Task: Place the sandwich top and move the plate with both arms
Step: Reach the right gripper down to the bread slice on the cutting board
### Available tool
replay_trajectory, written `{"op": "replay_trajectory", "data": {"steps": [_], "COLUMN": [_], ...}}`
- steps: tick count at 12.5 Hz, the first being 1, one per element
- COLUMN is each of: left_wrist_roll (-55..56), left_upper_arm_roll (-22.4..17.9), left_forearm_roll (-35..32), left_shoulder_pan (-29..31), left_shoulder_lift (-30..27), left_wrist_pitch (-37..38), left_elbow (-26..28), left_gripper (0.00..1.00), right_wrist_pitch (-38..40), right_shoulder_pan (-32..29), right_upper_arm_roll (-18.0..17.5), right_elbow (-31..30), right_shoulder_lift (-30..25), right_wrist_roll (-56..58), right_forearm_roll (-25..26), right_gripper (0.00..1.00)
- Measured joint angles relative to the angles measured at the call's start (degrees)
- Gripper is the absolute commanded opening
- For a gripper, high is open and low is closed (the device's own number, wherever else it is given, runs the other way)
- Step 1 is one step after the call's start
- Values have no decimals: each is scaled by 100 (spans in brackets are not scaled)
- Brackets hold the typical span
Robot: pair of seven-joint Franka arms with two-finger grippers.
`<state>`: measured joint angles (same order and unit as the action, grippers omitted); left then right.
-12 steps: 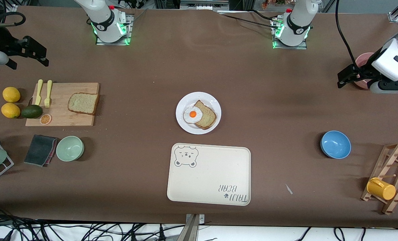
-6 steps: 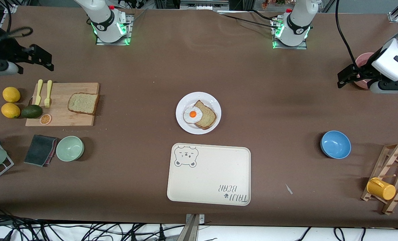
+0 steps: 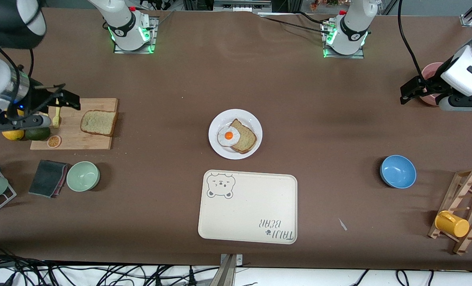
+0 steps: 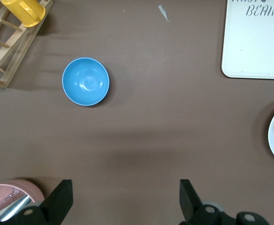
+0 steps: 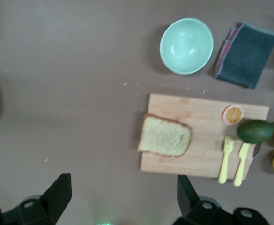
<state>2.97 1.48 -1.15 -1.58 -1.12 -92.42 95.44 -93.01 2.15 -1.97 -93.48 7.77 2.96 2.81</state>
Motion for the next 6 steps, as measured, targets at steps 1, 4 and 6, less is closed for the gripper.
{"op": "replay_trajectory", "data": {"steps": [1,4,6], "left_wrist_roll": [0,0,0], "left_upper_arm_roll": [0,0,0], "left_forearm_roll": [0,0,0], "left_shoulder_pan": [0,0,0], "left_shoulder_lift": [0,0,-1], "left_wrist_pitch": [1,4,4], "left_elbow": [0,0,0], "left_gripper": [100,100,100], "right_wrist_pitch": [-271,-768,-1042], "right_shoulder_pan": [39,107,162], "right_upper_arm_roll": [-1,-2,-3], "right_elbow": [-143,-399,-476], "right_shoulder_lift": [72,347,520], "right_wrist_roll": [-4,-235,-455], "right_forearm_roll": [96,162,243], "right_gripper": [99,99,99]}}
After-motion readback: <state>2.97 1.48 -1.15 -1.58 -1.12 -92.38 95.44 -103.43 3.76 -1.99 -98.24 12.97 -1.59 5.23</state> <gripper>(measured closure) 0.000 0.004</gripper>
